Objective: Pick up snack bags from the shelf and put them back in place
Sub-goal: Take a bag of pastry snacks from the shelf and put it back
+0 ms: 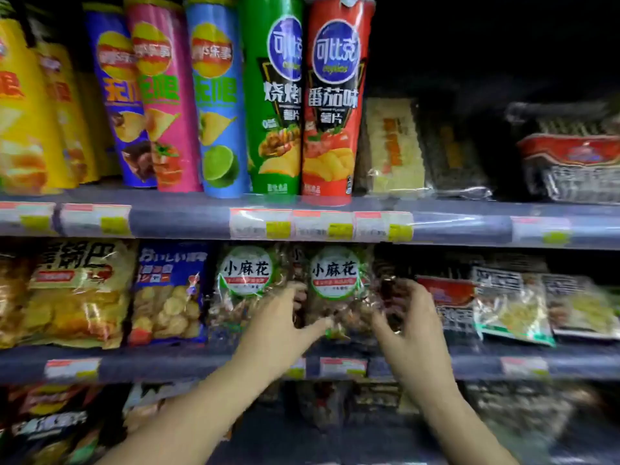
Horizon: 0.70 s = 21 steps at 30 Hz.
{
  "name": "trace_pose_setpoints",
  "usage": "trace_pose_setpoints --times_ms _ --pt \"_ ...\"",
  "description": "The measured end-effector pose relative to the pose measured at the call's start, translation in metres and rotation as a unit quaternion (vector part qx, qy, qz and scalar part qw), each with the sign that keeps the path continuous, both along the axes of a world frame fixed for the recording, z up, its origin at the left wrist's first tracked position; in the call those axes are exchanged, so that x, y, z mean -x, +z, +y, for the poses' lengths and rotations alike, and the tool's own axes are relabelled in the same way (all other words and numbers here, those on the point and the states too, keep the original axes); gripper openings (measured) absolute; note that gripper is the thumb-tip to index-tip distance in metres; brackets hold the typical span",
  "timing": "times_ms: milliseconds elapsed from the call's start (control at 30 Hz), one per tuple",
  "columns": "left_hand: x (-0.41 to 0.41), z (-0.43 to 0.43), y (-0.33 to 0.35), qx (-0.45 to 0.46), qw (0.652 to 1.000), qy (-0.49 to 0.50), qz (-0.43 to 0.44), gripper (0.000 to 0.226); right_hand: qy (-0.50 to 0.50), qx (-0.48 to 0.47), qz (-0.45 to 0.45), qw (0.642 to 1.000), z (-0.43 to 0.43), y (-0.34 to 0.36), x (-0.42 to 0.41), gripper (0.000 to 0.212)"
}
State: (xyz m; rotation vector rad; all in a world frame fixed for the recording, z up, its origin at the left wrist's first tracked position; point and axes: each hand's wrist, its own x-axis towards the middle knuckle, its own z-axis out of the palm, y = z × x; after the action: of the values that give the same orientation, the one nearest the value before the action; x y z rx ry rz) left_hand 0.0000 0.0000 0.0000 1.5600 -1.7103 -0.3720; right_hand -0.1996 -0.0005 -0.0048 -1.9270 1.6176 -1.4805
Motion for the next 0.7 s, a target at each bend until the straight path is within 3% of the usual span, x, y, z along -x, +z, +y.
trace_pose_setpoints --times_ms 133,267,500,700 --pt "0.004 -0.013 0.001 0.002 1.000 0.025 0.012 0.073 -0.007 -0.053 -0.023 0.998 0.000 0.007 -0.018 0.060" --pt "0.008 -0.021 0.005 -0.012 0.999 0.041 -0.003 0.078 -0.045 -0.105 -0.021 0.993 -0.001 0.012 -0.024 0.051" --pt "0.018 -0.016 0.006 -0.004 0.998 0.069 -0.007 0.075 0.000 -0.143 -0.052 0.988 -0.003 0.021 -0.024 0.056" --pt "0.022 -0.006 0.015 0.002 0.995 0.062 0.083 0.061 0.041 -0.157 -0.134 0.978 -0.002 0.030 0.004 0.054"
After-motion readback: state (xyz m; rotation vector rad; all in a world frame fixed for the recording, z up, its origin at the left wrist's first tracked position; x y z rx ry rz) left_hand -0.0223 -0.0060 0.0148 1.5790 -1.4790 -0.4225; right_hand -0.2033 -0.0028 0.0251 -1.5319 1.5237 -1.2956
